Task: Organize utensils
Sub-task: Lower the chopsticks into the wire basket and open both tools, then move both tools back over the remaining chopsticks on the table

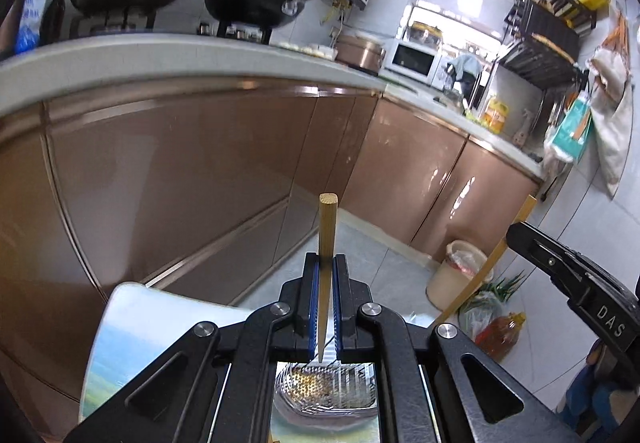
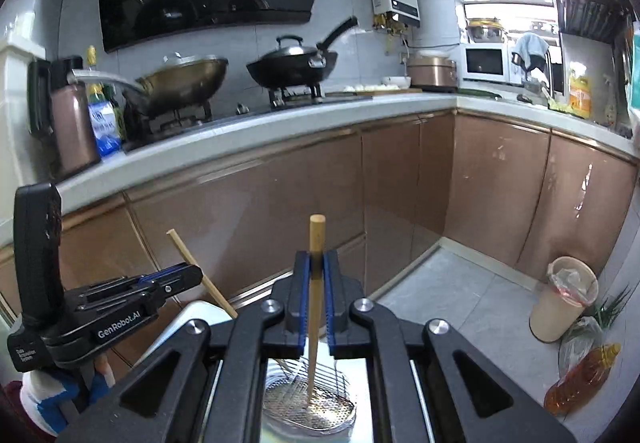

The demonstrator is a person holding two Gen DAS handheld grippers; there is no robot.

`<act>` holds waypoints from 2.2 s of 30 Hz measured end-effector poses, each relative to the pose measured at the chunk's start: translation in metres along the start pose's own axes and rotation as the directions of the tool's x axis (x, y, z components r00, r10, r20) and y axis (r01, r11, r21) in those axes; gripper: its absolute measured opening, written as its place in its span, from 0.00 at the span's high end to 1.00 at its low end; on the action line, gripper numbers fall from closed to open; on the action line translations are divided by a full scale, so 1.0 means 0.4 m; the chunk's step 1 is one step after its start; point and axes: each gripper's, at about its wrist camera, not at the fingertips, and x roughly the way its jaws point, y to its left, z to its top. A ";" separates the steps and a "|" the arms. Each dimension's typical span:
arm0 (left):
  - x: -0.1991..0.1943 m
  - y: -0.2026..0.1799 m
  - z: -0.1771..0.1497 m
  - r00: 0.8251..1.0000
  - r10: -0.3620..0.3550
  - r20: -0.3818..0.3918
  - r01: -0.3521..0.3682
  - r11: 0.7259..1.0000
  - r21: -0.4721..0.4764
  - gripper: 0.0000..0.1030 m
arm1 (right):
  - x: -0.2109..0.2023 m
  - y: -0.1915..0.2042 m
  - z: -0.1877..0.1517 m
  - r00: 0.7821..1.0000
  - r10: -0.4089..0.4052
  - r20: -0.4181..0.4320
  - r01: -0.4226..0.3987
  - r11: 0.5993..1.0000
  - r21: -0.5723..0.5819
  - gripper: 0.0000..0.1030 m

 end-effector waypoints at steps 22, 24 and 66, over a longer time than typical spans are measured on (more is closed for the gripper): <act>-0.005 0.021 -0.087 0.995 0.089 -0.033 -0.087 0.994 0.060 0.90 | 0.012 -0.098 -0.165 0.998 -0.007 -0.057 0.016 0.989 0.144 0.89; -0.010 0.025 -0.086 0.995 0.097 -0.037 -0.095 0.994 0.054 0.75 | -0.002 -0.106 -0.165 0.998 -0.017 -0.055 0.025 0.988 0.155 0.71; -0.428 0.121 -0.246 0.954 0.227 -0.196 -0.225 0.974 0.033 0.54 | -0.429 0.152 -0.236 0.982 0.107 -0.157 -0.103 0.994 0.034 0.64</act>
